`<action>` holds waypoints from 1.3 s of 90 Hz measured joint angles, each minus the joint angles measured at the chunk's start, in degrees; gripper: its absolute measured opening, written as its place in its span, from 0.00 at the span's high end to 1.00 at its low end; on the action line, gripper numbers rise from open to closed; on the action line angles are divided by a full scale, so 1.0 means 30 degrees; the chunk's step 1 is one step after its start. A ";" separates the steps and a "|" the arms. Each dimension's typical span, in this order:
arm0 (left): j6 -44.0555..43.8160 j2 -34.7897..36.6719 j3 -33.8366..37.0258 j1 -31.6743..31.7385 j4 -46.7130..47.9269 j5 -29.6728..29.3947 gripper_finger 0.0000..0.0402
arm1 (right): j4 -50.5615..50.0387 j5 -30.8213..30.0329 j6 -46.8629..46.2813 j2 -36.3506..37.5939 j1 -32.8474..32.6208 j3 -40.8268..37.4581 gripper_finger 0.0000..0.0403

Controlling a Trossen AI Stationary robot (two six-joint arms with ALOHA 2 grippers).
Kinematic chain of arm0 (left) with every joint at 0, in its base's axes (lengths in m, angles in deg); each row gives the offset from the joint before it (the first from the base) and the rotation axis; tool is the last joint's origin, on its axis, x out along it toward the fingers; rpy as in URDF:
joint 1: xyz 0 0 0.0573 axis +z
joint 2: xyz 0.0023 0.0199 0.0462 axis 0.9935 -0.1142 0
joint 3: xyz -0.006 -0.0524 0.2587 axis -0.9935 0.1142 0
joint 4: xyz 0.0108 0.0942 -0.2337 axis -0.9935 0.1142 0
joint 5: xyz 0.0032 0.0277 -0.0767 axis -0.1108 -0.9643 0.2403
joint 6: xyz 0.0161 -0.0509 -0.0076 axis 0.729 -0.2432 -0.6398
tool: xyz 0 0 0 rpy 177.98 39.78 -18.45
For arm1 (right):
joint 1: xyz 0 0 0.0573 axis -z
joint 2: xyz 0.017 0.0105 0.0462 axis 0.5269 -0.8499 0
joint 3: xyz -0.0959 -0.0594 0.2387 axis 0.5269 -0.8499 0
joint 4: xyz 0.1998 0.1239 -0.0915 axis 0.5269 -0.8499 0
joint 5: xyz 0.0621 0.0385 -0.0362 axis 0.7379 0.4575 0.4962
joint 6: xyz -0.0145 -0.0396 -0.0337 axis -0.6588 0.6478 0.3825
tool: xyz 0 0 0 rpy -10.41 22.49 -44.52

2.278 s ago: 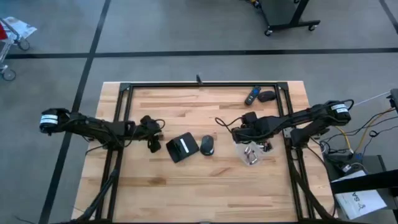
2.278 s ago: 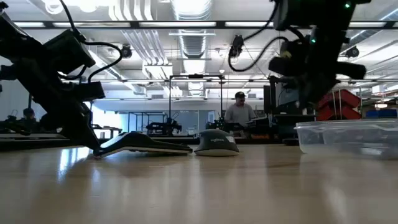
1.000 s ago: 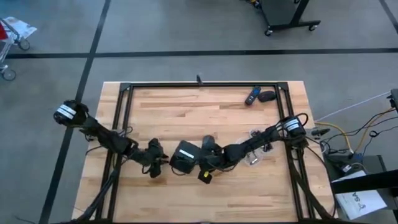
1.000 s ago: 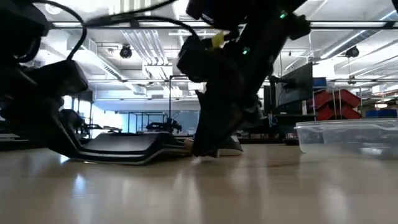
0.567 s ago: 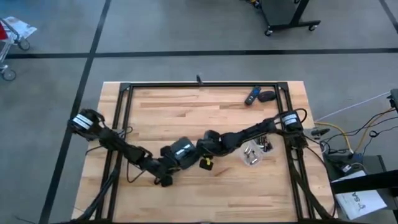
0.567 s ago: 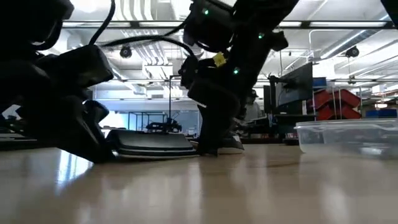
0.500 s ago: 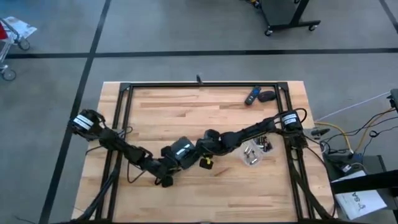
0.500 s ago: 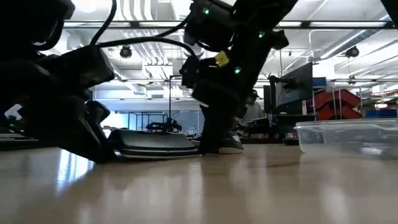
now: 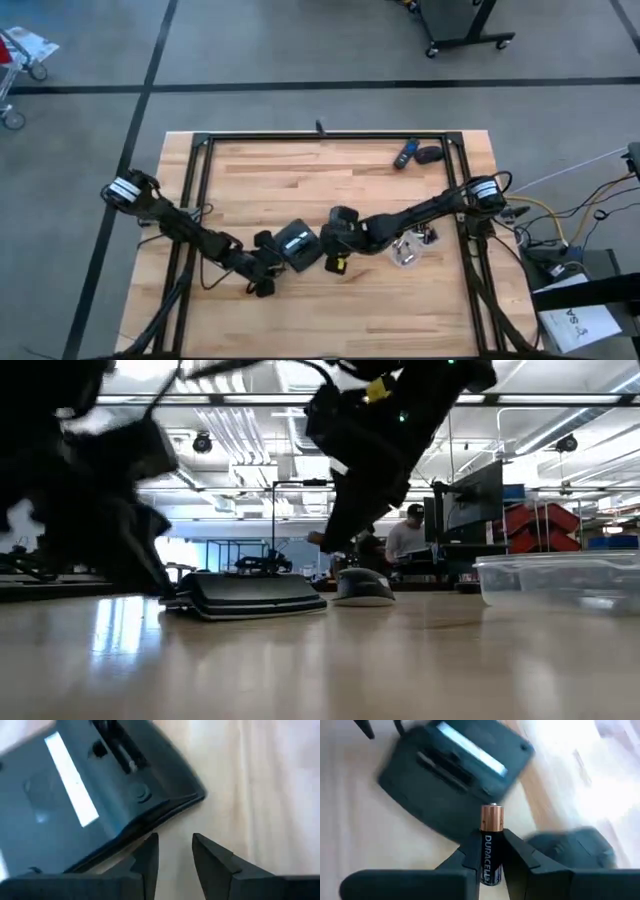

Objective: Insert battery
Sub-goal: Insert the brown battery into the calculator battery compartment

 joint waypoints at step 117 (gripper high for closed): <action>0.5558 -0.1949 0.5005 0.0350 -2.1431 -0.1790 0.75 | 1.1706 -0.0337 0.2382 -0.1239 -0.1137 -0.0633 0.92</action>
